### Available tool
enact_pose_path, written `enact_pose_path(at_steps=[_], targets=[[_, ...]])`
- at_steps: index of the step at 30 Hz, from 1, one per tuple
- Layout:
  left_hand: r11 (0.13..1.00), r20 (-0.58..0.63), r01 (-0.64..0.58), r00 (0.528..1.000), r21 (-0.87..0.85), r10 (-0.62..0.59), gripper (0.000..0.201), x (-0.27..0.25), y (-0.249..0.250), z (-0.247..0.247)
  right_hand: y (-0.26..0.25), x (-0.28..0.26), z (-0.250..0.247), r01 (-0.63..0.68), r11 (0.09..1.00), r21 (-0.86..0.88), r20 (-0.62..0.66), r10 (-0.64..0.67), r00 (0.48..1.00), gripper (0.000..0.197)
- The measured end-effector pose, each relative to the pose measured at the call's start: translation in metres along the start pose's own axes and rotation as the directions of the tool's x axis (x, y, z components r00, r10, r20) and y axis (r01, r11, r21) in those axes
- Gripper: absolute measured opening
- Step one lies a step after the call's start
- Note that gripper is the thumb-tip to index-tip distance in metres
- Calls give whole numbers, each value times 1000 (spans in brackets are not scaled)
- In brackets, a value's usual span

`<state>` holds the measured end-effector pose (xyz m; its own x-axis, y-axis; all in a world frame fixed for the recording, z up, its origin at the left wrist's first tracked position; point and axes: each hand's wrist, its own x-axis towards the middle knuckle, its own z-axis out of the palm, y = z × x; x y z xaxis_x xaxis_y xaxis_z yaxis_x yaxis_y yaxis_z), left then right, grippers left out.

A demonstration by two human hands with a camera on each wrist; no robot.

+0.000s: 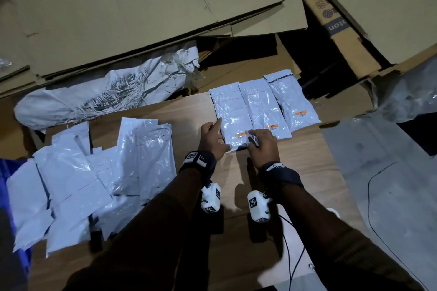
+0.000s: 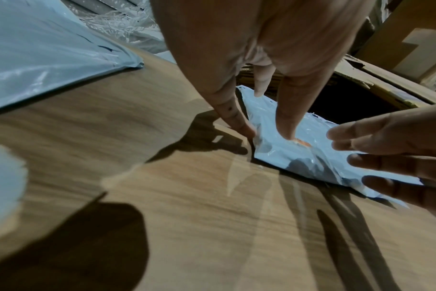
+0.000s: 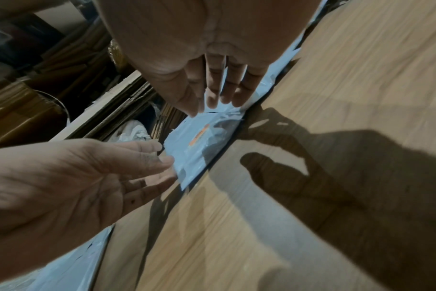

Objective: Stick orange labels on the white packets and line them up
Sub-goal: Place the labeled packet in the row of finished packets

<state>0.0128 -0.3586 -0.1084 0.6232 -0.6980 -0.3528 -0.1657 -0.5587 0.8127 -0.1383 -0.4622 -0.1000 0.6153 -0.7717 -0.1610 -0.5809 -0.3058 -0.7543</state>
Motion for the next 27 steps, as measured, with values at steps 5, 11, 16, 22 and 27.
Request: enact_pose_path(at_steps=[5,11,16,22,27], targets=[[997,-78,-77,994,-22,75,77,-38,-15,-19,-21,-24,7,83,990,110,-18,-82,996,25],[990,-231,-139,964,-17,131,49,-111,-60,-77,-69,-72,40,90,967,240,154,-129,980,21],[999,-376,-21,926,27,30,46,-169,-114,-125,-93,-94,103,83,985,150,332,-130,934,20],[992,-348,60,937,110,-19,51,-189,-146,-140,-111,-103,148,94,995,38,398,-101,912,49],[986,-236,67,971,153,-29,55,-180,-145,-138,-108,-102,166,16,1000,21,436,-23,900,58]])
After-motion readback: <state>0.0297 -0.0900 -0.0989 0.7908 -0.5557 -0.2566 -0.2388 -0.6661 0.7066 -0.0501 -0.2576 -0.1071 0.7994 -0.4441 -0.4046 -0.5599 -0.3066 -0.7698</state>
